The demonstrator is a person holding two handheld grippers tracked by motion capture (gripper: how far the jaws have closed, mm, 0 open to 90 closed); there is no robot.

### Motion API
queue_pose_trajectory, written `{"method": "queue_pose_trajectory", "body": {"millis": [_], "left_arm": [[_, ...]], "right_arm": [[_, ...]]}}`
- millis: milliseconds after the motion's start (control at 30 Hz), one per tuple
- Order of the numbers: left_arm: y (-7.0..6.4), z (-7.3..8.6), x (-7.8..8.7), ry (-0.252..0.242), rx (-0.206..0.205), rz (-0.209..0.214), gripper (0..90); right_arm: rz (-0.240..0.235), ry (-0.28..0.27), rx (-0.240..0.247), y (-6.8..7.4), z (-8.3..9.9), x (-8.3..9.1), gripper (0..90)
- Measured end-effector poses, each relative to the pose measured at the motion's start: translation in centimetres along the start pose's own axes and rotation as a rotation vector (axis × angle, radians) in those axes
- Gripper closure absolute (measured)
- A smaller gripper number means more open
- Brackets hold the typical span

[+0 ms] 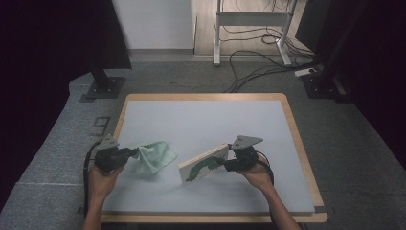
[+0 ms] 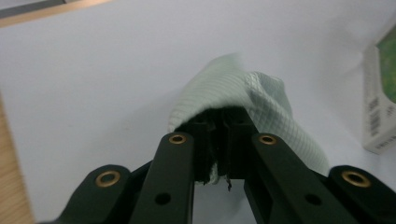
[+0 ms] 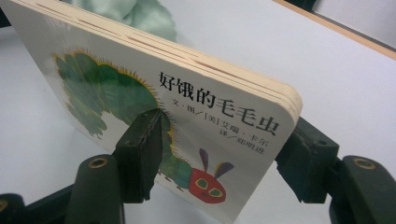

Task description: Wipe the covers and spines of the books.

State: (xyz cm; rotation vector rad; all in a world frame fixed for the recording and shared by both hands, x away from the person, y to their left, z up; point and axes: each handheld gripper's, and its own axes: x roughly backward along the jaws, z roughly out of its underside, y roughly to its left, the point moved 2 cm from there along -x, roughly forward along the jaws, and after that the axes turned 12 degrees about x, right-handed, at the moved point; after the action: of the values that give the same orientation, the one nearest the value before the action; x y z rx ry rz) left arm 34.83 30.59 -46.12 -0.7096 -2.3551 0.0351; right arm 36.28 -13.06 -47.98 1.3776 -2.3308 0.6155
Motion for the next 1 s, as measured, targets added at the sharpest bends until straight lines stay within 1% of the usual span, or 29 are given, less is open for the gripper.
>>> {"method": "queue_pose_trajectory", "body": {"millis": [100, 200, 300, 367, 467, 533, 700, 833, 900, 1000], "left_arm": [[0.4, -0.1, -0.1, -0.002, 0.008, -0.005, 83.3], [0.3, 0.3, -0.9, 0.021, 0.008, -0.004, 83.3], [0.4, 1.0, -2.1, 0.051, 0.016, 0.009, 83.3], [0.4, 1.6, -3.1, 0.078, 0.020, 0.005, 83.3], [0.5, 2.5, -4.5, 0.115, 0.024, 0.011, 83.3], [0.5, 3.0, -5.2, 0.130, 0.026, 0.017, 83.3], [0.8, 3.8, -6.1, 0.147, 0.052, 0.047, 82.7], [0.9, 3.9, -6.1, 0.149, 0.050, 0.045, 82.1], [0.9, 3.9, -6.1, 0.146, 0.053, 0.038, 79.6], [1.2, 3.7, -5.8, 0.137, 0.053, 0.020, 67.5]], "right_arm": [[0.000, 0.000, 0.000, 0.0, 0.0, 0.0, 35.6], [0.001, -0.001, -0.002, 0.0, 0.0, 0.0, 35.5], [0.001, -0.002, -0.005, 0.0, 0.1, 0.0, 35.6], [0.002, -0.004, -0.005, 0.1, 0.1, 0.0, 35.6], [0.001, -0.005, -0.004, 0.1, 0.1, 0.1, 35.6], [0.001, -0.004, -0.003, 0.1, 0.1, 0.1, 35.6], [0.001, -0.006, -0.005, 0.1, 0.2, 0.0, 35.6], [0.001, -0.008, -0.005, 0.1, 0.2, 0.0, 35.6], [0.002, -0.007, -0.005, 0.1, 0.2, 0.0, 35.6], [0.001, -0.007, -0.004, 0.1, 0.2, 0.0, 35.6]]}}
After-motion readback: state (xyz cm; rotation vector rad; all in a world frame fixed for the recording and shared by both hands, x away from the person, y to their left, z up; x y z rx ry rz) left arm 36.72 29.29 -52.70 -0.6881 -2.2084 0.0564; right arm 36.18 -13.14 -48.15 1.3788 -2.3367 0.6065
